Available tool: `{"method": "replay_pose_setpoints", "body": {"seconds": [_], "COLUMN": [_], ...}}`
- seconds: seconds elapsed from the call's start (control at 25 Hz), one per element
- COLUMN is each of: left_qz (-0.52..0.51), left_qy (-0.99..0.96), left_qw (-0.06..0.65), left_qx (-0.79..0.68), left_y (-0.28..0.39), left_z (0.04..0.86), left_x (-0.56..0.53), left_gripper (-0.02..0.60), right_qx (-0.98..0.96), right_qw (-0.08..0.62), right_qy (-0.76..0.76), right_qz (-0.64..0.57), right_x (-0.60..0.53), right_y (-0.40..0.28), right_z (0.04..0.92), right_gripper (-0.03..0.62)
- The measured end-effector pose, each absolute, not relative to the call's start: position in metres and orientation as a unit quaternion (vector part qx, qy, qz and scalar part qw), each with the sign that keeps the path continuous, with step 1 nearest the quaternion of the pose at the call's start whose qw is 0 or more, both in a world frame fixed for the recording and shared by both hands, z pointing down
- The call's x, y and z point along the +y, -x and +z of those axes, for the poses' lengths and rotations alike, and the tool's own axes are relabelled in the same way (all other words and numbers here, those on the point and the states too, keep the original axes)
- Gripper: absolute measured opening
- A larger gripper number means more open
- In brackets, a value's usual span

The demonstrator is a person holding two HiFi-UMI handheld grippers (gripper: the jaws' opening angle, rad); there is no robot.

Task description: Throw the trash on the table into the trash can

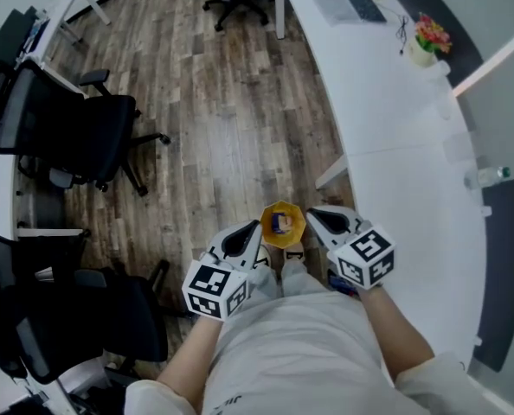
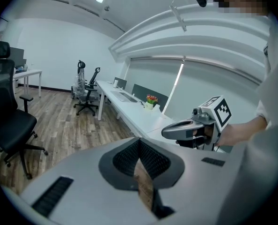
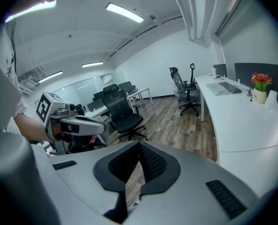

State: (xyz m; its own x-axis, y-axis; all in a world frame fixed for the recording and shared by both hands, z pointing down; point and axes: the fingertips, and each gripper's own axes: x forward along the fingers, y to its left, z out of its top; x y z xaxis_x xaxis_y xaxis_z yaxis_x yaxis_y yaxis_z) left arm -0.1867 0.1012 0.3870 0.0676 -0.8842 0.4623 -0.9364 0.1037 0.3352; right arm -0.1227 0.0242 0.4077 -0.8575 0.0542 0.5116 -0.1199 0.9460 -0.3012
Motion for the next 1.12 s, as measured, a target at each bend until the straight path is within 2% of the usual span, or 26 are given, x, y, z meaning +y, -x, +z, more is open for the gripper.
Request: {"method": "replay_pose_setpoints", "body": {"seconds": [0.36,1.12], "left_qz": [0.037,0.044], "left_qy": [-0.671,-0.681], "left_qw": [0.272,0.267], "left_qx": [-0.689,-0.68], "left_y": [0.197,0.192], "left_z": [0.366,0.359], "left_x": [0.088,0.084], "left_gripper": [0.002,0.002], "right_qx": [-0.956,-0.957], "right_qw": [0.245,0.239], "right_qy": [-0.02,-0.026], "right_qz": [0.161,0.16], "right_x": [0.017,0.009], "right_y": [0.13,0.128], "right_z": [0.388,0.383], "right_gripper": [0.031,0.031]}}
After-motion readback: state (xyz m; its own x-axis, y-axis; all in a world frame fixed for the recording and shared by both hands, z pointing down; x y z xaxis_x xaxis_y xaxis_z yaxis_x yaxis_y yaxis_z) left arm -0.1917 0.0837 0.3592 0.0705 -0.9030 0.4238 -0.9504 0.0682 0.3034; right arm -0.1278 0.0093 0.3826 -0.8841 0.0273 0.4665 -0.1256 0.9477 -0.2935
